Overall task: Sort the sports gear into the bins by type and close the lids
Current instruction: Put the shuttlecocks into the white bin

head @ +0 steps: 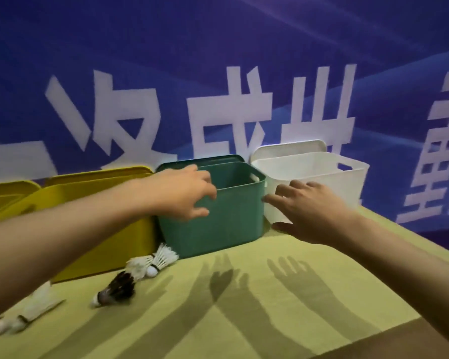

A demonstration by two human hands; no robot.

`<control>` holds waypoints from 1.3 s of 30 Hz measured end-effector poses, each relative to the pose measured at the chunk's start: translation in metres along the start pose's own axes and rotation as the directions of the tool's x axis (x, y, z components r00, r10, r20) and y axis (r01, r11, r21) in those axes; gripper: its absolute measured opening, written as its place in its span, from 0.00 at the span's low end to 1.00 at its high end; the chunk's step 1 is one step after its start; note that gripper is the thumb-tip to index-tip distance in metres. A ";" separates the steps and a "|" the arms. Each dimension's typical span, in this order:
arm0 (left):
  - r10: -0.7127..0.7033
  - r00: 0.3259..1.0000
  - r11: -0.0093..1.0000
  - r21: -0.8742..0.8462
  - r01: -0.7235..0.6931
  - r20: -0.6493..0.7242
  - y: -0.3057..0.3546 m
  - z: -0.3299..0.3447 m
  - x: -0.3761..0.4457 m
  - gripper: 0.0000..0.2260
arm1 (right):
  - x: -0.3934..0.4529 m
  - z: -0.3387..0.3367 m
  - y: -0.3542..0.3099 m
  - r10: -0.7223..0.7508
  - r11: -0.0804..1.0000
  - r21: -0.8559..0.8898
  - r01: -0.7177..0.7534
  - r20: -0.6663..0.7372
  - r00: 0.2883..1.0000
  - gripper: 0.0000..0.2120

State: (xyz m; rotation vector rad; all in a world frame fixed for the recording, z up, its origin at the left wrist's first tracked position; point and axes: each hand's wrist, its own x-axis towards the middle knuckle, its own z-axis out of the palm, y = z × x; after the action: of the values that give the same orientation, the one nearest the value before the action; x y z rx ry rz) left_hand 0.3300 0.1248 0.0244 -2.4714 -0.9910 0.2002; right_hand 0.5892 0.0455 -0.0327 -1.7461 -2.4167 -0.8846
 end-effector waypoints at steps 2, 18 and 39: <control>-0.064 0.993 0.998 0.014 0.063 0.101 -0.017 0.018 -0.065 0.19 | 0.015 -0.004 -0.039 -0.074 0.994 0.073 0.075 -0.015 0.997 0.32; -0.285 0.928 0.935 -0.142 0.324 0.241 -0.053 0.147 -0.234 0.25 | 0.130 0.073 -0.244 -0.230 0.971 0.100 0.216 0.156 0.961 0.34; -0.192 0.980 0.975 -0.105 0.196 0.041 -0.040 0.186 -0.165 0.21 | 0.074 0.060 -0.207 -0.463 0.878 -0.052 0.477 -0.348 0.815 0.11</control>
State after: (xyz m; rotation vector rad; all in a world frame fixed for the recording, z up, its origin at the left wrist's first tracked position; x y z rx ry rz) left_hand 0.1291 0.1057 -0.1260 -2.4536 -1.2794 0.1230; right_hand 0.3971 0.0936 -0.1457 -0.8670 -2.6143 -1.0679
